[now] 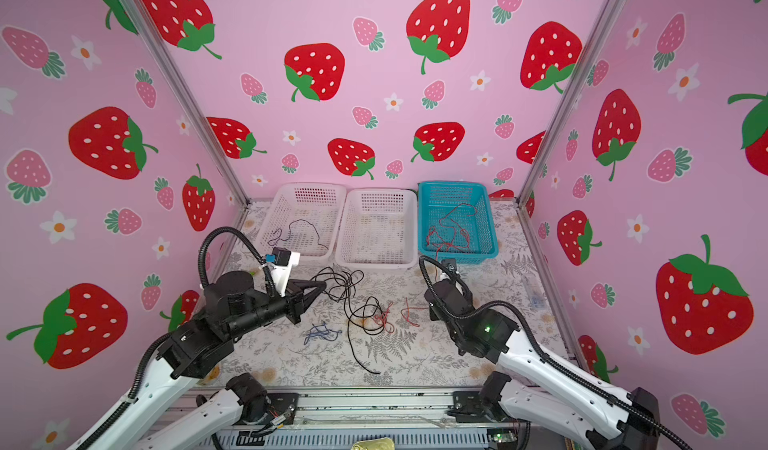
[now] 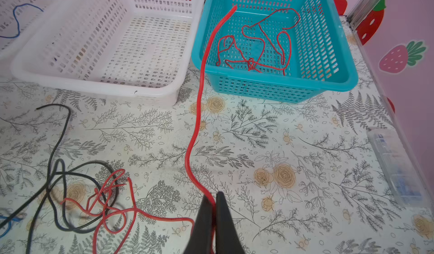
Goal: Untangle the cables
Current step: 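Carry the red wire over the teal basket with the right gripper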
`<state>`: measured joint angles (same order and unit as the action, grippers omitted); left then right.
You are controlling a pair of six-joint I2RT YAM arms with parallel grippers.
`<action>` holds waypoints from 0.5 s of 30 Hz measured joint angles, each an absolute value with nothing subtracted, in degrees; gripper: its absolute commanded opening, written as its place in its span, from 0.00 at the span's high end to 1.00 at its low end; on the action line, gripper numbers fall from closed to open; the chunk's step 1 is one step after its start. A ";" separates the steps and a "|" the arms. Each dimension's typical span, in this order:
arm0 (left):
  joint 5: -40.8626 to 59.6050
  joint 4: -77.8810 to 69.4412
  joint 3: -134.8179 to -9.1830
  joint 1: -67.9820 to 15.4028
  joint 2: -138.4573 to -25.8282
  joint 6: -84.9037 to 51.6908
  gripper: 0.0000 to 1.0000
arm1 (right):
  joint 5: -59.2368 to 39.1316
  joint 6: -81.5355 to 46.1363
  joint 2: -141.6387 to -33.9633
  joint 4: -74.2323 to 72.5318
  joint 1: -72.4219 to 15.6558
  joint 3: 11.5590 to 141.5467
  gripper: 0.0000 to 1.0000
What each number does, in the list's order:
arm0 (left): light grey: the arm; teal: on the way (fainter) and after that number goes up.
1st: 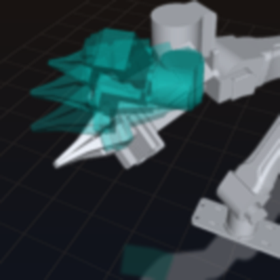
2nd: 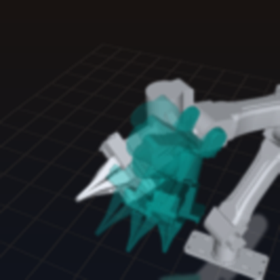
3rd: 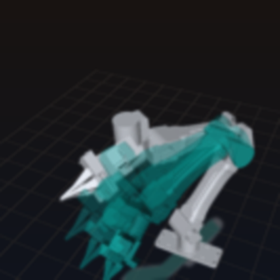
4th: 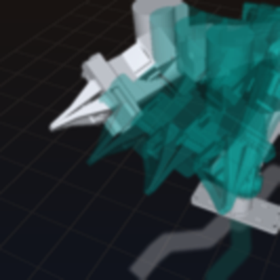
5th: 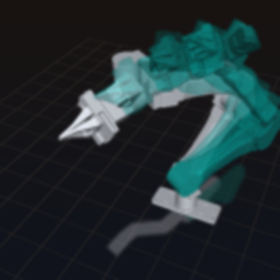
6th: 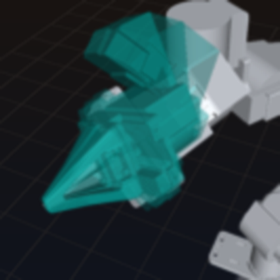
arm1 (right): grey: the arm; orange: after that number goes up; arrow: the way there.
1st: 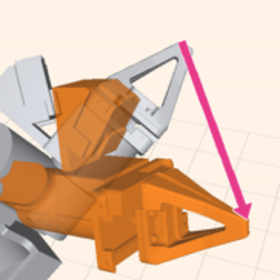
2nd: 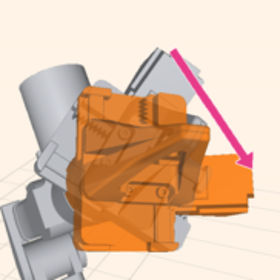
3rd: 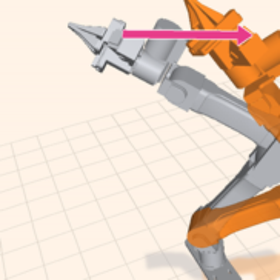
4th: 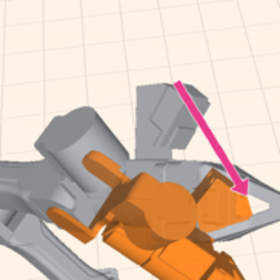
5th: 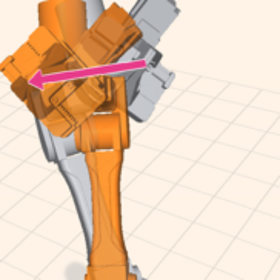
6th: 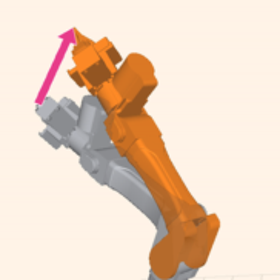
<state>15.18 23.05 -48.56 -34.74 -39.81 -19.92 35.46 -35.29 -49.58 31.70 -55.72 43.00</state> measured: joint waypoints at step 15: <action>17.12 22.57 -43.57 -34.76 -41.08 -16.19 1.00 | 32.77 -27.86 -53.12 31.18 -44.38 56.38 1.00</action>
<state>17.12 22.57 -43.57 -34.76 -41.08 -16.19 32.77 -27.86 -53.12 31.18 -44.38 56.38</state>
